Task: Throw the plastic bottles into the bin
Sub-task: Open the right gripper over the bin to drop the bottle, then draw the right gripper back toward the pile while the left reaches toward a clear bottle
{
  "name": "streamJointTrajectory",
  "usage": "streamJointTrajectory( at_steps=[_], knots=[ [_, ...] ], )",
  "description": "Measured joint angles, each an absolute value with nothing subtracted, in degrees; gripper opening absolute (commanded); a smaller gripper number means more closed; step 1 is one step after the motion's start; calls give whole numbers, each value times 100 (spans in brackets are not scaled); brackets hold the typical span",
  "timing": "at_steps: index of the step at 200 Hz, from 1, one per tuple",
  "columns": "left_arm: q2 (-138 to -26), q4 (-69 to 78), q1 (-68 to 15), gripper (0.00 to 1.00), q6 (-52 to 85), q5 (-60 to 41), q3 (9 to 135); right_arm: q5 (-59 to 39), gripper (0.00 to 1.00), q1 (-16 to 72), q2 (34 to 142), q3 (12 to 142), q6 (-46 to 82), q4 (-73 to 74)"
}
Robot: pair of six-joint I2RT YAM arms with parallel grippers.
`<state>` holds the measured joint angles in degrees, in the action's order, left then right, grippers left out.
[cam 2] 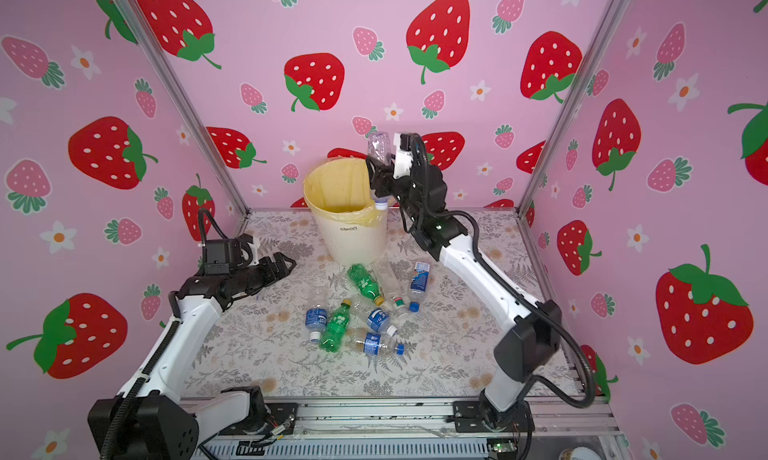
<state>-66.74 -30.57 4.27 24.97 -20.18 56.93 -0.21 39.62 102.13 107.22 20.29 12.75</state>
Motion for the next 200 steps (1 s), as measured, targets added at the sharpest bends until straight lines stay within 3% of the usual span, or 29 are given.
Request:
streamJointTrajectory(
  at_steps=[1, 8, 32, 51, 102, 200],
  knots=[
    [-6674, -3055, 429, 98, 2499, -2018, 5693, -34, 88, 3962, 10256, 10796, 2010, 1251],
    [-6674, -3046, 454, 98, 2504, -2018, 5693, -121, 100, 3962, 10781, 11583, 1994, 1144],
    [-6674, -3024, 532, 98, 2526, -2016, 5693, -331, 99, 3962, 12776, 14706, 2001, 405],
    [-6674, -3024, 580, 98, 2534, -2016, 5690, -416, 99, 3962, 13312, 15336, 2029, -161],
    [-6667, -3022, 602, 98, 2539, -2040, 5680, -316, 99, 3962, 11192, 11161, 2084, 163],
    [-6659, -3024, 611, 99, 2539, -2064, 5669, 301, 99, 3905, 8527, 8436, 1957, 504]
  ],
)
